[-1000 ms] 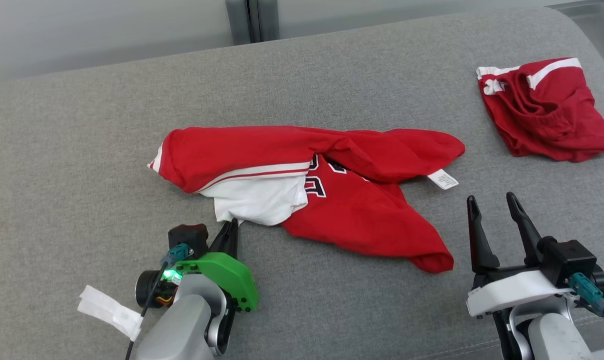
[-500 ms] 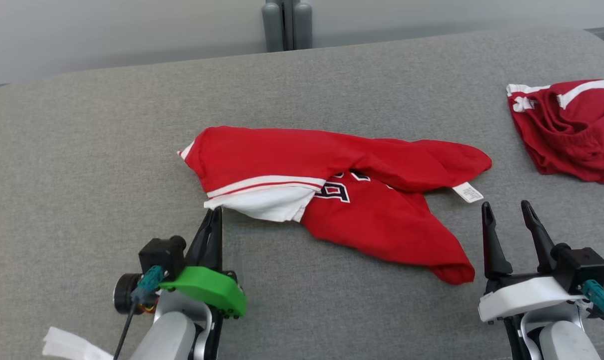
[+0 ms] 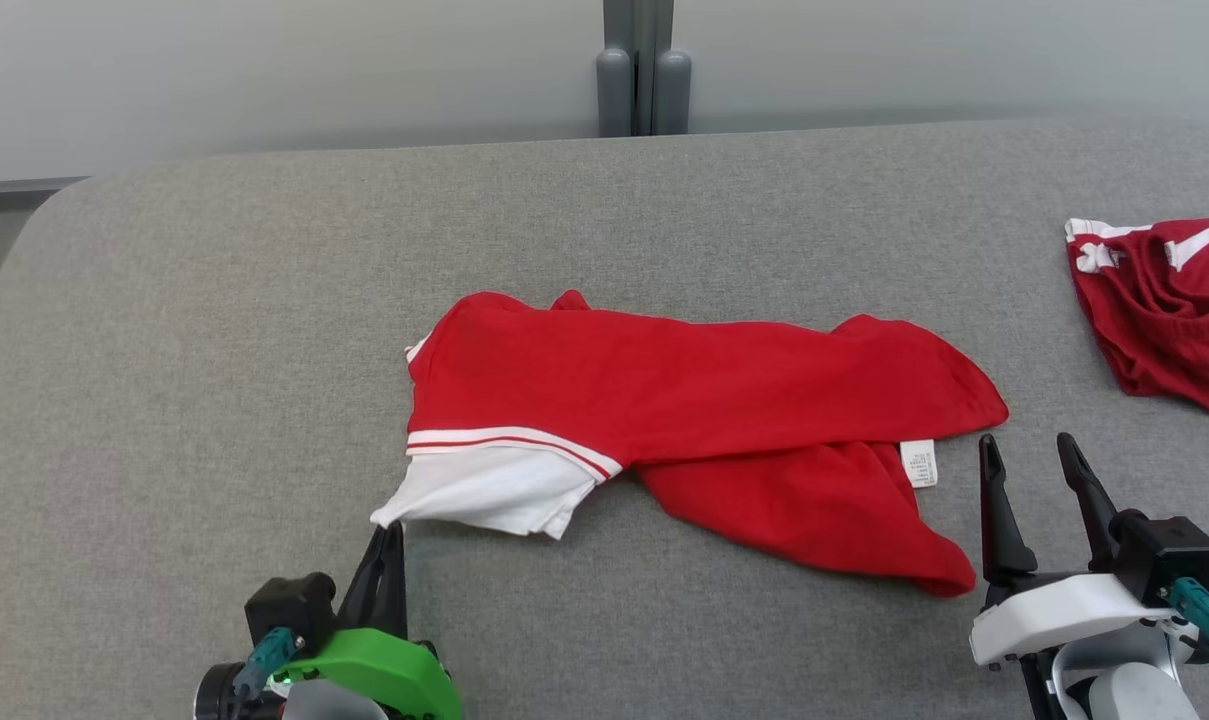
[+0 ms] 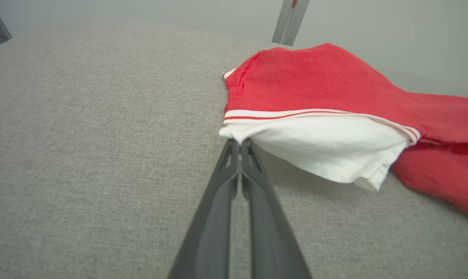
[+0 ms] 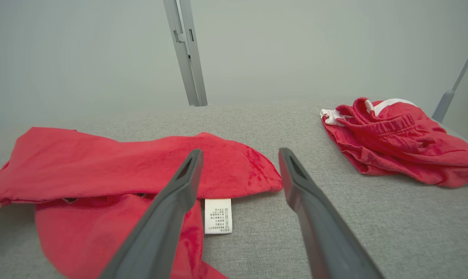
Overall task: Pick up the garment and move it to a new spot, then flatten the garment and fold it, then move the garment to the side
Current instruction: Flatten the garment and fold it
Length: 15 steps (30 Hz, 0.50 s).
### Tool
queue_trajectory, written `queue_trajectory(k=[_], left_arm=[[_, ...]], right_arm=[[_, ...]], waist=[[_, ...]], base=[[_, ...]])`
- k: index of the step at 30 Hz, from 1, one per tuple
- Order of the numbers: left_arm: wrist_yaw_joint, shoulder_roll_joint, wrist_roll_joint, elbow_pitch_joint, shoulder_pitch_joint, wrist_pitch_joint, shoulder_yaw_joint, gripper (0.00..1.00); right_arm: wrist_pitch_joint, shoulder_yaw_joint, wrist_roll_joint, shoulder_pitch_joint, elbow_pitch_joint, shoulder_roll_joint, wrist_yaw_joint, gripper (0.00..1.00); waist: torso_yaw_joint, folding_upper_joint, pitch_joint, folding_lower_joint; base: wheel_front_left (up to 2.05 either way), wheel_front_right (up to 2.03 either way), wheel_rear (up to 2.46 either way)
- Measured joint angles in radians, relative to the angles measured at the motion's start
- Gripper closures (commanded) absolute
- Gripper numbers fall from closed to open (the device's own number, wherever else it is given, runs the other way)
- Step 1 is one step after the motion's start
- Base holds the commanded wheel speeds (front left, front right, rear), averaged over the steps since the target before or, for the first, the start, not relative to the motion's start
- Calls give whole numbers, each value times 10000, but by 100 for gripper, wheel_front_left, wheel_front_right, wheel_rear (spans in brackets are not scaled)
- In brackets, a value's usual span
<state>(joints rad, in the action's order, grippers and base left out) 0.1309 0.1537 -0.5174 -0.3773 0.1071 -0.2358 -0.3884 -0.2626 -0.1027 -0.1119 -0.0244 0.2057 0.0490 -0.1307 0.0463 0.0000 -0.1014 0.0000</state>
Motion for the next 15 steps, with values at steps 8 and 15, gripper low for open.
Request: queue_trajectory(k=[8,15], left_arm=[[-165,-267,-263,-1348,25,-4,-21,0],[-151,-274,-236,-1536,126,-198,228,0]], right_arm=[[0,113,4,-12,59,0,0,0],[0,56,35,76,-13,0,0,0]], waist=[[-115,0,205,0],[-127,0,527,0]], base=[[0,0,0],[0,0,0]])
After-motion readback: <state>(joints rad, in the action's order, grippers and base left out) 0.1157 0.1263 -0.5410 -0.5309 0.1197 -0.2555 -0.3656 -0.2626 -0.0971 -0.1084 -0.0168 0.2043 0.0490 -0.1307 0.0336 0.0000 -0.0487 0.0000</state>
